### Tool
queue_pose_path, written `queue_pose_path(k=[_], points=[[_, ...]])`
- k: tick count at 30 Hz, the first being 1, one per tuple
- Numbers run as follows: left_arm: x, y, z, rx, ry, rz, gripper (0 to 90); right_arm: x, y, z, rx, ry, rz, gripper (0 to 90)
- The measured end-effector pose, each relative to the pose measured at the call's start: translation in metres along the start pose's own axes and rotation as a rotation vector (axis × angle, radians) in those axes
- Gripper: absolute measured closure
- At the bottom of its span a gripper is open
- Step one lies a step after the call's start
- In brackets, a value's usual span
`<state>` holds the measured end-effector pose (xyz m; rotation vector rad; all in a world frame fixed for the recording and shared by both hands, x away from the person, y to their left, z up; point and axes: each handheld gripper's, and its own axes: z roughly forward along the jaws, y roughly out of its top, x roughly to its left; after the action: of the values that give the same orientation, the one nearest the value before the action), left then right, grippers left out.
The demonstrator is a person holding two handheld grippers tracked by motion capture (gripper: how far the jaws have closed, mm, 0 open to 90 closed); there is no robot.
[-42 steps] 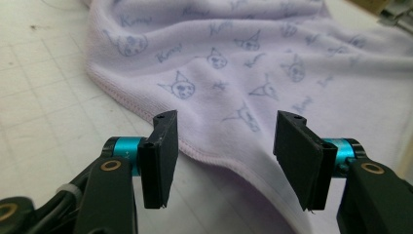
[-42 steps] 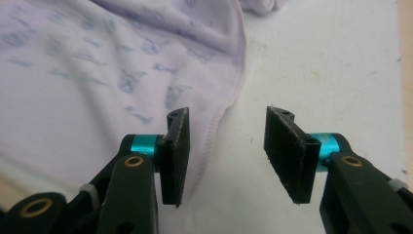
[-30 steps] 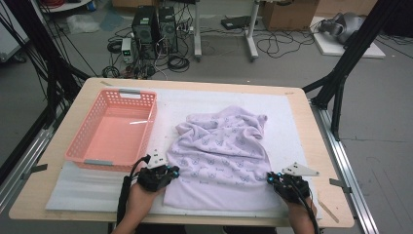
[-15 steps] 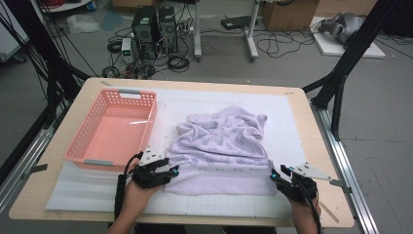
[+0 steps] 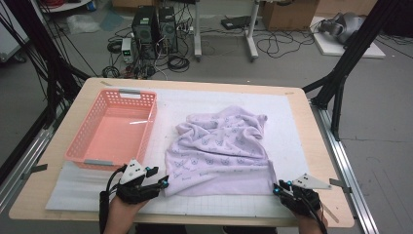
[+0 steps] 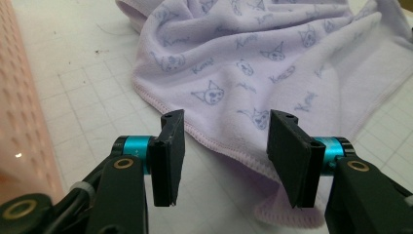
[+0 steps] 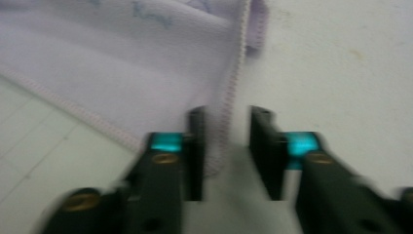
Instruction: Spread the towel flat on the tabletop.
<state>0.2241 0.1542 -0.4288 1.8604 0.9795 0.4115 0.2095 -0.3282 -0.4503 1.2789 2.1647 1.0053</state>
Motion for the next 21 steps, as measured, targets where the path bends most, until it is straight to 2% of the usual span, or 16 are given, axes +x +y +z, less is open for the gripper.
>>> queue_pose_path(k=[2,3,5,6,7,8,9,12,14,15,16,17,18,19,21], points=[[0.0,-0.002,-0.004,-0.005,-0.024,-0.002,50.2,0.004,0.003,-0.001,0.022,-0.035,-0.054,87.4],[0.001,-0.003,-0.005,-0.004,-0.042,0.001,50.8,0.004,0.004,-0.002,0.034,-0.061,-0.054,87.5],[-0.001,-0.004,-0.008,-0.009,-0.109,0.006,53.2,0.0,0.003,-0.005,0.038,-0.1,-0.03,87.4],[-0.001,-0.005,-0.007,-0.006,-0.137,0.005,53.1,-0.004,0.001,-0.006,0.034,-0.092,-0.009,87.0],[-0.002,-0.005,-0.006,0.005,-0.19,-0.004,52.6,-0.005,0.0,-0.007,0.03,-0.08,0.004,86.4],[-0.004,-0.006,-0.004,0.014,-0.221,-0.008,51.7,-0.005,-0.002,-0.007,0.016,-0.064,0.006,85.8],[-0.006,-0.006,-0.001,0.024,-0.235,-0.008,50.2,-0.005,-0.002,-0.007,0.011,-0.049,-0.003,83.8],[-0.012,-0.007,0.01,0.057,-0.197,0.009,45.8,-0.003,-0.001,-0.006,0.007,-0.034,0.01,73.0],[-0.016,-0.007,0.021,0.094,-0.134,0.045,48.1,-0.003,-0.002,-0.005,0.006,-0.02,0.018,69.5],[-0.018,-0.007,0.026,0.109,-0.125,0.051,53.6,-0.002,-0.003,-0.005,0.003,-0.021,0.025,69.7],[-0.019,-0.007,0.03,0.124,-0.116,0.063,64.2,-0.003,-0.003,-0.005,-0.001,-0.017,0.025,71.1],[-0.02,-0.007,0.033,0.131,-0.089,0.088,78.8,-0.003,-0.003,-0.005,0.001,-0.013,0.034,75.2],[-0.021,-0.005,0.036,0.133,-0.047,0.113,85.1,-0.002,-0.003,-0.005,0.0,-0.008,0.031,80.1],[-0.019,-0.004,0.037,0.13,-0.022,0.122,85.7,-0.002,-0.003,-0.006,0.003,-0.008,0.021,82.9],[-0.01,0.001,0.042,0.105,0.025,0.081,86.3,-0.001,-0.003,-0.006,0.001,-0.004,0.015,85.9]])
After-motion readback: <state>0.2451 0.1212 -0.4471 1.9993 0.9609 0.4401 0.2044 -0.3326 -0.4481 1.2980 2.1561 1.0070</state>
